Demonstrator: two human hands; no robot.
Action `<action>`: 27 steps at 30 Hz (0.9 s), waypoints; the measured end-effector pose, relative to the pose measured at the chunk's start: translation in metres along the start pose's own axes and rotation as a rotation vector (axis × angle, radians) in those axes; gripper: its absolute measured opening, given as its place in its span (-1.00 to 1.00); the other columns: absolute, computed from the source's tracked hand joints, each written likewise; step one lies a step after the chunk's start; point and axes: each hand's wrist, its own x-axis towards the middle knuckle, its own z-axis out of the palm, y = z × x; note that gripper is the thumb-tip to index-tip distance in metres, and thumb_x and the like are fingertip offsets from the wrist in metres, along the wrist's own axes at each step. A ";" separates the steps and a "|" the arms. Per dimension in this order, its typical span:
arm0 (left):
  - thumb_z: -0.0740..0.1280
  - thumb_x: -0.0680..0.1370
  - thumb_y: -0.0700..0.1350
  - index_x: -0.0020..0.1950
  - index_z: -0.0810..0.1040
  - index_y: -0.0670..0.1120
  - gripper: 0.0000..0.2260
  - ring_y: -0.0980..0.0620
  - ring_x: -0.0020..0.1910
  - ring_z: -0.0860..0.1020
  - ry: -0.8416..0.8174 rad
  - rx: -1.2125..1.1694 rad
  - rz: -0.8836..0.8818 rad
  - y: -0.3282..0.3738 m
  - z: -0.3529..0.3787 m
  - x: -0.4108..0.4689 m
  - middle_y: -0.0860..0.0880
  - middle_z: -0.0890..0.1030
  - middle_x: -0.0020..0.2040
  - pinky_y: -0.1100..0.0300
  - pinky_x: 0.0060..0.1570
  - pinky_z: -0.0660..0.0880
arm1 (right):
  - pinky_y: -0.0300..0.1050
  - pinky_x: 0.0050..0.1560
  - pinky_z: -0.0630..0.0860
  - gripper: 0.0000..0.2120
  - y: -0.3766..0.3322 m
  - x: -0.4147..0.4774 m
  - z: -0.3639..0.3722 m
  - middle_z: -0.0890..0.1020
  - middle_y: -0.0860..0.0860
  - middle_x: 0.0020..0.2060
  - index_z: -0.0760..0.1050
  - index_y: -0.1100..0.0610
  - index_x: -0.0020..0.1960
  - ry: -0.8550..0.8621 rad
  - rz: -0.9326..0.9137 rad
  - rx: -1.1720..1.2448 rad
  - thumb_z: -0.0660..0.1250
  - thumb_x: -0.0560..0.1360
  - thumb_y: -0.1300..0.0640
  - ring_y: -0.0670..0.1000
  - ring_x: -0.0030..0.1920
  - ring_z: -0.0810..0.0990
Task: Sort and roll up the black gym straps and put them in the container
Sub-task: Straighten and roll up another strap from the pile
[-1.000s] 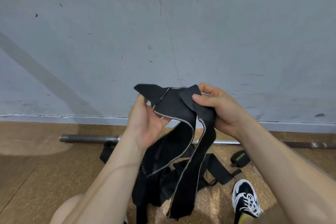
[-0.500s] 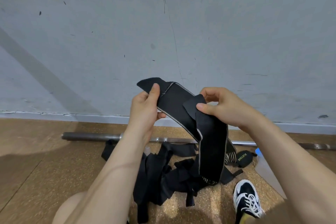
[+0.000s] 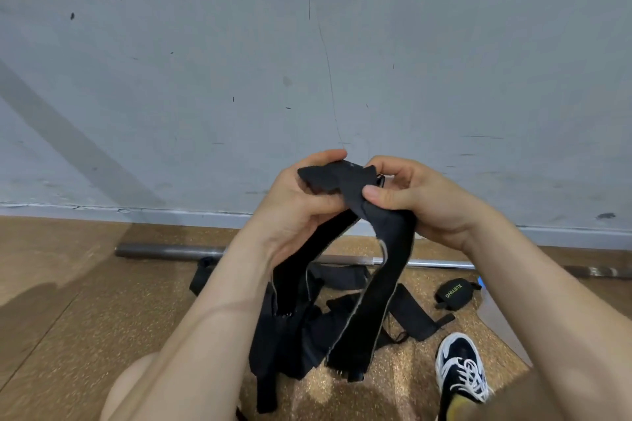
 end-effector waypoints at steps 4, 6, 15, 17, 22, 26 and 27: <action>0.49 0.48 -0.03 -0.15 0.62 -0.23 -0.74 0.07 -0.37 0.53 0.410 0.494 0.190 -0.003 -0.004 0.009 -0.19 0.60 -0.37 0.04 -0.33 0.54 | -0.28 -0.30 0.52 -0.89 -0.001 -0.003 -0.003 0.67 0.07 -0.27 0.45 0.23 -0.04 -0.025 0.034 -0.006 0.34 0.46 0.26 -0.05 -0.33 0.61; 0.49 0.38 0.16 -0.13 0.62 -0.26 -0.55 -0.01 -0.29 0.50 0.472 0.524 0.244 -0.001 -0.010 0.010 -0.33 0.59 -0.25 -0.13 -0.20 0.56 | -0.30 -0.29 0.53 -0.89 0.002 -0.002 -0.002 0.67 0.05 -0.29 0.44 0.25 -0.02 -0.017 0.036 0.005 0.31 0.47 0.28 -0.06 -0.33 0.63; 0.25 0.66 -0.07 -0.09 0.65 -0.16 -0.74 -0.08 -0.06 0.66 0.426 0.220 0.096 -0.001 -0.009 0.009 -0.18 0.71 -0.07 -0.05 0.06 0.58 | -0.17 -0.08 0.61 -0.81 0.017 0.005 -0.002 0.69 0.13 -0.11 0.50 0.21 0.03 0.018 0.059 0.008 0.41 0.45 0.21 0.06 -0.15 0.66; 0.21 0.68 -0.14 -0.09 0.63 -0.17 -0.74 -0.02 -0.12 0.67 0.414 0.164 0.089 -0.001 -0.007 0.008 -0.09 0.71 -0.16 0.07 -0.05 0.61 | -0.18 -0.07 0.61 -0.79 0.017 0.005 0.000 0.69 0.12 -0.10 0.50 0.22 0.05 0.031 0.038 0.013 0.37 0.44 0.18 0.05 -0.13 0.67; 0.23 0.66 -0.19 -0.02 0.63 -0.17 -0.80 0.02 -0.13 0.69 0.398 0.027 0.128 0.002 -0.003 0.005 -0.06 0.72 -0.16 0.19 -0.16 0.61 | -0.22 -0.19 0.60 -0.96 0.017 0.004 0.001 0.70 0.09 -0.18 0.51 0.17 -0.01 0.123 0.014 0.009 0.33 0.54 0.22 0.00 -0.22 0.67; 0.22 0.66 -0.15 -0.03 0.63 -0.17 -0.79 -0.01 -0.12 0.67 0.348 -0.098 0.182 0.014 -0.010 0.000 -0.08 0.70 -0.15 0.19 -0.15 0.59 | -0.08 -0.21 0.62 -0.95 0.012 0.003 -0.016 0.72 0.15 -0.13 0.49 0.12 0.05 0.497 -0.008 -0.064 0.26 0.64 0.21 0.08 -0.18 0.70; 0.23 0.64 -0.14 -0.07 0.62 -0.16 -0.78 0.00 -0.17 0.66 0.308 -0.110 0.170 0.018 -0.012 -0.003 -0.08 0.69 -0.19 0.20 -0.17 0.58 | -0.09 -0.25 0.58 -0.94 0.010 0.002 -0.021 0.71 0.13 -0.13 0.48 0.08 0.02 0.576 -0.003 -0.127 0.24 0.65 0.18 0.08 -0.18 0.69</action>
